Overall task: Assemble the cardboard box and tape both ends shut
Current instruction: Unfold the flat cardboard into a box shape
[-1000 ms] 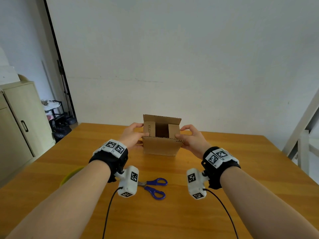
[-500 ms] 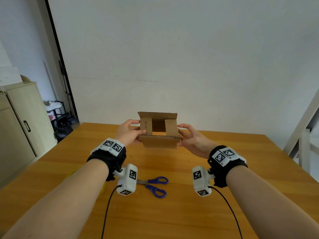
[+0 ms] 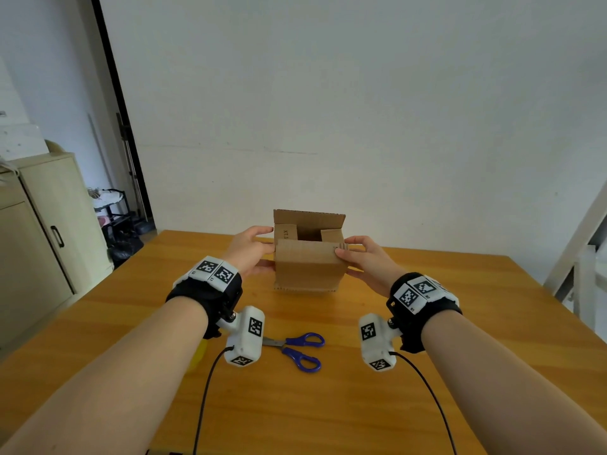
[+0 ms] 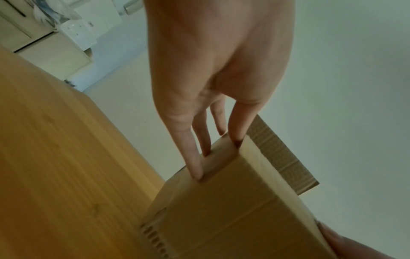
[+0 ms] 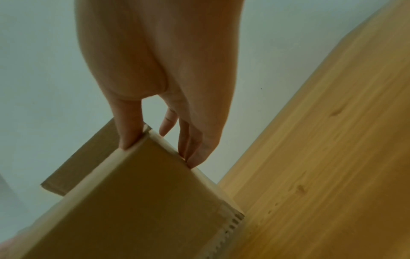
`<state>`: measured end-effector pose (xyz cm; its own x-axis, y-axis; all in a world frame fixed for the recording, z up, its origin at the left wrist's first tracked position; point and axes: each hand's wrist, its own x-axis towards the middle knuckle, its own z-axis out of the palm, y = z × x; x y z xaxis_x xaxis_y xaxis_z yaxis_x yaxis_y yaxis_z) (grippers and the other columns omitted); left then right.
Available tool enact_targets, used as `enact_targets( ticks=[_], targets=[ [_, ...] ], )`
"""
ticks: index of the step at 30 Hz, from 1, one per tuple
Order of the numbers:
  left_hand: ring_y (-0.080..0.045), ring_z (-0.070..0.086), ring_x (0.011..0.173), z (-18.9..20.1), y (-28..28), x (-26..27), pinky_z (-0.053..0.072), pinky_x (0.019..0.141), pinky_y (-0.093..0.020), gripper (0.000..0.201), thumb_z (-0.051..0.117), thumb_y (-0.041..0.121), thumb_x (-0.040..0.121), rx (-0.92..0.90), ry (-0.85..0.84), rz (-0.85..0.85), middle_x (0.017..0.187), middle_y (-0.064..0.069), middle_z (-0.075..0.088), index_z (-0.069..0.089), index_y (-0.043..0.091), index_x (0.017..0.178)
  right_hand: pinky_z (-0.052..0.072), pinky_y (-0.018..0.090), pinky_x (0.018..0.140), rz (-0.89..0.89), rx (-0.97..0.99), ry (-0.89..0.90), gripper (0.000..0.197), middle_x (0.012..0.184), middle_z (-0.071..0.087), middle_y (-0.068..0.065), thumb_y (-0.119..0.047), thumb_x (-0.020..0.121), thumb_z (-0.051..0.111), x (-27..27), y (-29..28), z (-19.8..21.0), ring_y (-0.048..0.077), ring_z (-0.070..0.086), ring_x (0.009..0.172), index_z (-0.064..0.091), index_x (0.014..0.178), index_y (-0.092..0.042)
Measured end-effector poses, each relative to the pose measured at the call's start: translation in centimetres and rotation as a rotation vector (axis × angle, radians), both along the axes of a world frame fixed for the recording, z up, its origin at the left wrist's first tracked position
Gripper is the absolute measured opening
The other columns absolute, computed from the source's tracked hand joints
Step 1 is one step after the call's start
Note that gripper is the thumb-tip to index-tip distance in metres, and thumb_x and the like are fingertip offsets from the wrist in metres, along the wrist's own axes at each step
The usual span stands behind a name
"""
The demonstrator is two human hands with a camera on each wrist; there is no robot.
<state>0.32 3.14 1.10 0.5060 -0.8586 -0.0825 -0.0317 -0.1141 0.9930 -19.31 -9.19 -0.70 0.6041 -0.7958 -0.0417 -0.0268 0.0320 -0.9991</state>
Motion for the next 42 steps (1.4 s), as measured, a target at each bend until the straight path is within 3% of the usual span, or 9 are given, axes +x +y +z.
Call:
enact_targets(
  ticks=[7, 10, 16, 21, 25, 29, 36, 39, 42],
  targets=[
    [-0.033, 0.063, 0.102, 1.1, 0.4, -0.6, 0.059, 0.071, -0.040, 0.072, 0.069, 0.033, 0.082, 0.141, -0.051, -0.093, 0.127, -0.005, 0.051, 0.028, 0.046, 0.139, 0.039, 0.044, 0.106, -0.034, -0.018, 0.183, 0.047, 0.123, 0.050, 0.008, -0.024, 0.092, 0.059, 0.9, 0.0, 0.5, 0.028, 0.051, 0.113, 0.038, 0.133, -0.021],
    [-0.029, 0.068, 0.092, 0.9, 0.5, -0.7, 0.060, 0.071, -0.039, 0.082, 0.078, 0.024, 0.074, 0.179, -0.151, -0.117, 0.125, -0.006, 0.053, 0.030, 0.045, 0.137, 0.039, 0.045, 0.105, -0.029, -0.027, 0.234, 0.052, 0.126, 0.049, 0.009, -0.024, 0.093, 0.057, 1.1, 0.2, 0.6, 0.026, 0.051, 0.109, 0.032, 0.138, -0.023],
    [-0.031, 0.069, 0.086, 0.6, 0.2, -0.5, 0.061, 0.060, -0.034, 0.045, 0.071, 0.022, 0.081, 0.163, -0.267, -0.090, 0.129, -0.015, 0.053, 0.047, 0.033, 0.117, 0.039, 0.046, 0.105, -0.061, -0.110, 0.262, 0.063, 0.142, 0.040, 0.014, -0.027, 0.094, 0.055, 1.7, 0.2, 0.2, 0.029, 0.047, 0.120, 0.019, 0.145, -0.025],
    [-0.029, 0.069, 0.077, 0.3, -0.3, -0.8, 0.060, 0.056, -0.031, 0.026, 0.066, 0.027, 0.085, 0.163, -0.337, -0.067, 0.127, -0.012, 0.052, 0.053, 0.024, 0.107, 0.008, 0.044, 0.120, -0.124, -0.728, 0.535, 0.058, 0.160, 0.003, 0.004, -0.018, 0.099, 0.041, 2.6, 0.6, 0.1, 0.023, 0.001, 0.148, 0.015, 0.150, -0.022],
    [-0.032, 0.069, 0.079, 0.1, -0.5, -0.7, 0.060, 0.057, -0.034, 0.026, 0.067, 0.028, 0.084, 0.166, -0.338, -0.047, 0.124, -0.012, 0.053, 0.053, 0.022, 0.105, -0.006, 0.039, 0.118, 0.062, -1.008, 0.683, 0.050, 0.160, 0.011, -0.003, -0.014, 0.100, 0.030, 3.7, 1.9, 0.7, 0.014, 0.002, 0.148, 0.023, 0.148, -0.022],
    [-0.032, 0.068, 0.080, 0.1, -0.6, -0.8, 0.060, 0.060, -0.036, 0.023, 0.062, 0.027, 0.088, 0.170, -0.331, -0.038, 0.113, -0.012, 0.057, 0.052, 0.020, 0.107, 0.001, 0.039, 0.120, 0.139, -1.084, 0.781, 0.050, 0.156, 0.026, 0.001, -0.035, 0.101, 0.032, 4.4, 2.9, 0.6, 0.017, 0.016, 0.146, 0.028, 0.147, -0.017],
    [-0.029, 0.064, 0.091, -0.4, 1.8, 0.9, 0.054, 0.075, -0.037, 0.042, 0.045, 0.024, 0.098, 0.260, -0.304, -0.090, 0.117, -0.014, 0.058, 0.038, 0.025, 0.139, 0.009, 0.039, 0.120, 0.153, -1.135, 0.844, 0.049, 0.155, 0.030, 0.001, -0.033, 0.100, 0.037, 4.4, 3.2, 0.7, 0.019, 0.024, 0.143, 0.030, 0.146, -0.017],
    [-0.020, 0.059, 0.069, -1.4, 3.7, 2.3, 0.051, 0.067, -0.032, 0.033, 0.049, 0.020, 0.096, 0.375, -0.363, -0.028, 0.084, -0.008, 0.062, 0.049, 0.008, 0.127, 0.012, 0.037, 0.119, 0.154, -1.097, 0.849, 0.047, 0.154, 0.031, 0.001, -0.030, 0.100, 0.037, 4.2, 3.8, 1.3, 0.022, 0.029, 0.140, 0.032, 0.145, -0.017],
    [-0.019, 0.057, 0.066, -2.3, 6.0, 3.3, 0.050, 0.066, -0.032, 0.022, 0.059, 0.022, 0.090, 0.555, -0.521, -0.051, 0.077, -0.006, 0.062, 0.062, 0.004, 0.102, 0.025, 0.038, 0.115, 0.133, -1.052, 0.821, 0.047, 0.151, 0.037, 0.002, -0.031, 0.099, 0.041, 4.2, 3.9, 1.4, 0.023, 0.035, 0.137, 0.037, 0.144, -0.018]
  ],
)
